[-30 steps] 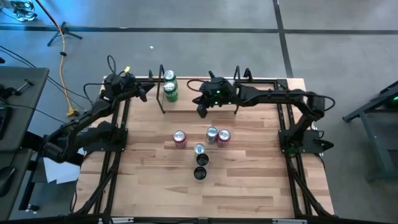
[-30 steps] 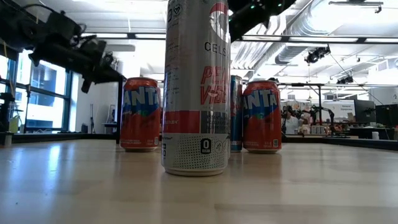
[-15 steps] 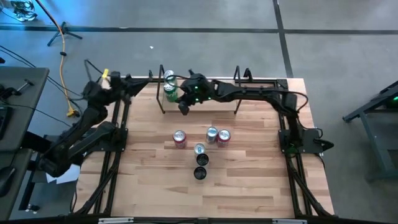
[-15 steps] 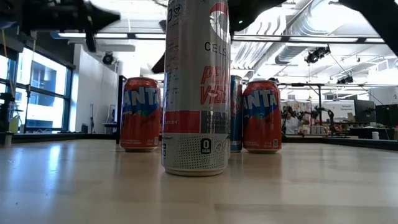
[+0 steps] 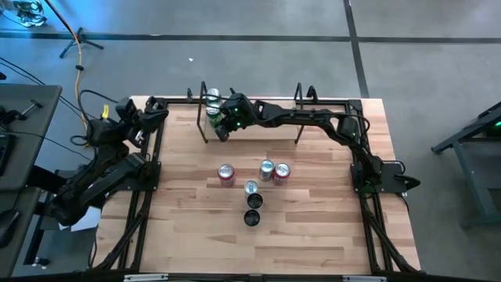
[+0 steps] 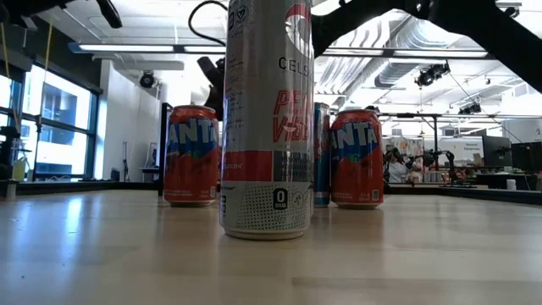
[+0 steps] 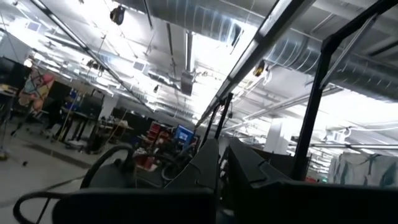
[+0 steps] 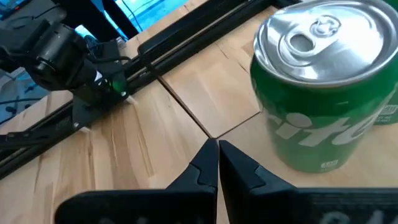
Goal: Place canned beverage on shelf
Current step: Put the green soda can on the shelf aligned with the green soda can, then put the left red soda can on the shelf
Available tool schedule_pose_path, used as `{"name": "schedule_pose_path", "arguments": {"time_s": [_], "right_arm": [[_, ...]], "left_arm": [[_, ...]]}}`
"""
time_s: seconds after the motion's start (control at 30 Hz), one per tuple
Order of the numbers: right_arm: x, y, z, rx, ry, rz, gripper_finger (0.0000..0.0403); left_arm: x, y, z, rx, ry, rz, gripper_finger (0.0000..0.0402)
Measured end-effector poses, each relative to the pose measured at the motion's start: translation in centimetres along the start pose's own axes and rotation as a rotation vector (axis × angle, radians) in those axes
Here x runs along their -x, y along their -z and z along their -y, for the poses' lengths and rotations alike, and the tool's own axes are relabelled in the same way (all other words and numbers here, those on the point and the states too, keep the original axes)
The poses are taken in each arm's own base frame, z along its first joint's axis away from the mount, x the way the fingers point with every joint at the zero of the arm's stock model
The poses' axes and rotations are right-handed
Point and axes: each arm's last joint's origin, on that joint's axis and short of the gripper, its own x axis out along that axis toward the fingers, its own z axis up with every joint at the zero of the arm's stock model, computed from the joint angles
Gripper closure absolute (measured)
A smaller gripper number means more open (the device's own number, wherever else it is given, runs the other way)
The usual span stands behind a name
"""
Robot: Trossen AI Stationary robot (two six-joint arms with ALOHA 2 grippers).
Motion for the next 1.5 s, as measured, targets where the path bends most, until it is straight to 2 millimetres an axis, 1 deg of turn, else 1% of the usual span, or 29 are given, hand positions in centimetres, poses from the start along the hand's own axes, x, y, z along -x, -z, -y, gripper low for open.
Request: {"name": "schedule_pose_path", "arguments": {"time_s": [0.13, 0.27, 0.47, 0.73, 0.87, 0.97, 1.03, 1.1, 1.23, 1.33, 1.43, 1.5], "right_arm": [[0.0, -0.1, 0.1, -0.005, 0.025, 0.021, 0.0403], [0.1, -0.7, 0.7, -0.040, 0.035, 0.061, 0.0403], [0.3, -0.9, 1.5, -0.055, 0.048, 0.070, 0.0403], [0.3, -1.1, 1.5, -0.067, 0.048, 0.090, 0.0403], [0.3, -1.1, 1.4, -0.043, 0.012, 0.073, 0.0403], [0.7, -1.2, 1.1, 0.018, -0.085, 0.027, 0.0403], [1.7, -1.4, 0.9, 0.066, -0.130, -0.019, 0.0403], [3.2, -1.8, 0.4, 0.128, -0.144, -0.062, 0.0403], [7.2, -2.8, -0.8, 0.237, -0.130, -0.127, 0.0403], [10.6, -3.6, -2.5, 0.297, -0.141, -0.138, 0.0403], [13.2, -3.5, -4.6, 0.336, -0.162, -0.172, 0.0403], [14.6, -3.0, -6.0, 0.354, -0.160, -0.207, 0.0403]], "left_arm": [[0.0, 0.1, 0.0, 0.007, 0.006, -0.004, 0.0402], [-0.1, 0.1, 0.0, 0.010, 0.007, -0.004, 0.0402], [-0.1, 0.1, 0.0, 0.025, 0.007, -0.004, 0.0401], [-0.1, 0.1, 0.1, 0.025, 0.008, -0.004, 0.0402], [-0.1, 0.1, 0.1, 0.025, 0.008, -0.004, 0.0402], [-0.1, 0.1, 0.1, 0.029, 0.008, -0.004, 0.0402], [-0.1, 0.1, 0.0, 0.032, 0.008, -0.005, 0.0401], [-0.1, 0.1, 0.1, 0.033, 0.010, -0.007, 0.0401], [-0.1, 0.1, 0.1, 0.016, 0.018, -0.018, 0.0402], [0.0, 0.3, 0.0, -0.004, 0.023, -0.044, 0.0402], [0.0, 0.5, -0.2, -0.011, 0.000, -0.055, 0.0402], [-0.1, 0.5, -0.4, -0.019, -0.031, -0.042, 0.0402]]}}
